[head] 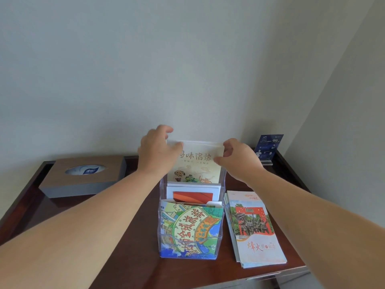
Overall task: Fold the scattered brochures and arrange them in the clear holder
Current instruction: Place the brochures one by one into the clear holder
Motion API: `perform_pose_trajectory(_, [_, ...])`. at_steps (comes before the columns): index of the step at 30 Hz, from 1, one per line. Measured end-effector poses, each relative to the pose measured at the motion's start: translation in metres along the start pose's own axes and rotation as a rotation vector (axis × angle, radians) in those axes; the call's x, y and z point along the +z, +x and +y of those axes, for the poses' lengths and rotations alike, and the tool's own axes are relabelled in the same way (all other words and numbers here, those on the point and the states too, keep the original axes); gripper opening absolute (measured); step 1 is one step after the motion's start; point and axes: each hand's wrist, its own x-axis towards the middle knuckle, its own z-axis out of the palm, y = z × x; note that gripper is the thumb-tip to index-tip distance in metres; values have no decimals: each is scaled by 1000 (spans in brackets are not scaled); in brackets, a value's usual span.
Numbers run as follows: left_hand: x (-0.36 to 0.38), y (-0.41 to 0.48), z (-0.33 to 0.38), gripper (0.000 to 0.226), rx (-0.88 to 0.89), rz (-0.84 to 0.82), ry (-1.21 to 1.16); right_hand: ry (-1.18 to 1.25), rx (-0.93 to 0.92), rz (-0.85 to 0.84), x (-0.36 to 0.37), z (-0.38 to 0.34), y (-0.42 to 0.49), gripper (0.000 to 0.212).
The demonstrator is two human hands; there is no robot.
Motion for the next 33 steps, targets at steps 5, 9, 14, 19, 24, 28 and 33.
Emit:
perform_pose_trajectory(5, [18,-10,60,33,284,83,-142,120,-20,96,-27,10,-22,51])
perform_pose_trajectory(9, [55,-34,102,28,412,0,-234,167,-14,150,-51,35,-41,42])
perform_pose_trajectory(14, [124,-80,109,26,323,-199,-290,66,199,114,-59,95,-54,30])
perform_pose_trajectory(19, [203,-123,68,38,-126,-571,-55,-33,375,-142,-29,167,-68,26])
perform_pose_trajectory(24, [242,-146,36,39,-376,-594,229,29,507,-302,6,210,-76,34])
perform_pose_trajectory(28, [256,-147,29,24,-450,-582,283,114,589,-409,28,225,-75,35])
perform_pose_trajectory(33, [260,-145,29,17,-603,-513,146,183,628,-416,36,232,-71,19])
